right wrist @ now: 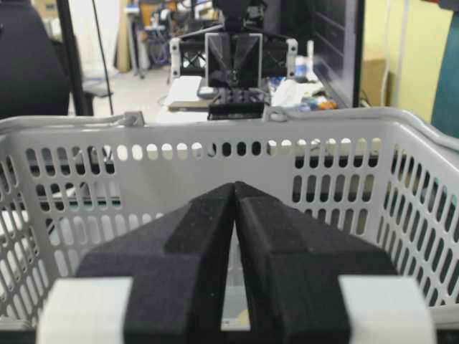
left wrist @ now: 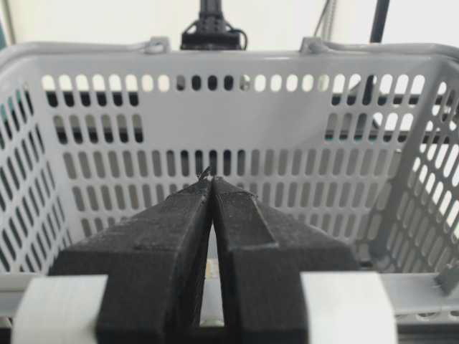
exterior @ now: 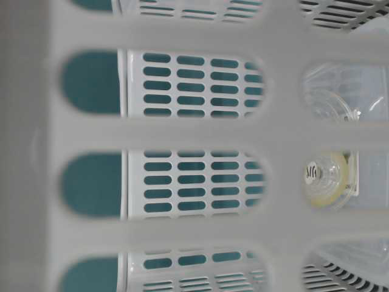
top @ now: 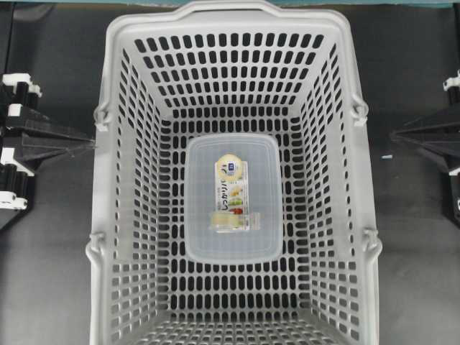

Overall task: Pick up the tape dispenser from the shopping basket with the left arm.
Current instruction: 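Move the left gripper over the basket toward the clear tape dispenser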

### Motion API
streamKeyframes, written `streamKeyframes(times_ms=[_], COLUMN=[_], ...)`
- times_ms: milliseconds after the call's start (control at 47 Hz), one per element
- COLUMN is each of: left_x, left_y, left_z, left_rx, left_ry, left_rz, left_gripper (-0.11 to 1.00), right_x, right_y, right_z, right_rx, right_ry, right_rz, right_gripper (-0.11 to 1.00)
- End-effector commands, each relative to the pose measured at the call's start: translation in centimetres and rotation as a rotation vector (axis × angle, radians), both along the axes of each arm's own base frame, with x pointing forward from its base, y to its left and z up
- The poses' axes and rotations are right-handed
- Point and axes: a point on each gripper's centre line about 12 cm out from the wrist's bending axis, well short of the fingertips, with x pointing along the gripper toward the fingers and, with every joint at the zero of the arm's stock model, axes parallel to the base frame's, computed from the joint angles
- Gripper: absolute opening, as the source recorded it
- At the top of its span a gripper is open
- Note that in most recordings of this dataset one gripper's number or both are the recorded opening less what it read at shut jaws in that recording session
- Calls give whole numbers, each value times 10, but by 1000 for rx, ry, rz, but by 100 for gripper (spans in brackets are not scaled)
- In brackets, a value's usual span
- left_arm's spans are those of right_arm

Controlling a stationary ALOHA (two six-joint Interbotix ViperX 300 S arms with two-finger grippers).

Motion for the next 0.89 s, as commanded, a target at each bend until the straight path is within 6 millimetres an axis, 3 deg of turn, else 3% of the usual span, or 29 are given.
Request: streamKeyframes(times_ms=[0,85,277,639,745,873], left_x=[8,18,53,138,160,177], left_y=[-3,-4,-18,-36,-40,-42], left_z=[29,44,57,51,41,31], left_rx=[-3,-38,-42,-33,-22,-18], left_ry=[-14,57,278,582,699,799], left_rz=[-20,-21,-62,-76,-71,-61], left_gripper=[6,0,0,0,0,0], right_x=[2,2,3,-1,-2,-3], right_y=[-2,-3,-3,-2,-2,-2], right_z=[4,4,-4,-1,-1,-1], right_rx=[3,17,27,18,16,19], right_ry=[-9,1,104,132,130,127], right_rz=[-12,-14,-13,-12,-12,-12], right_gripper=[0,0,-1,1,15,49])
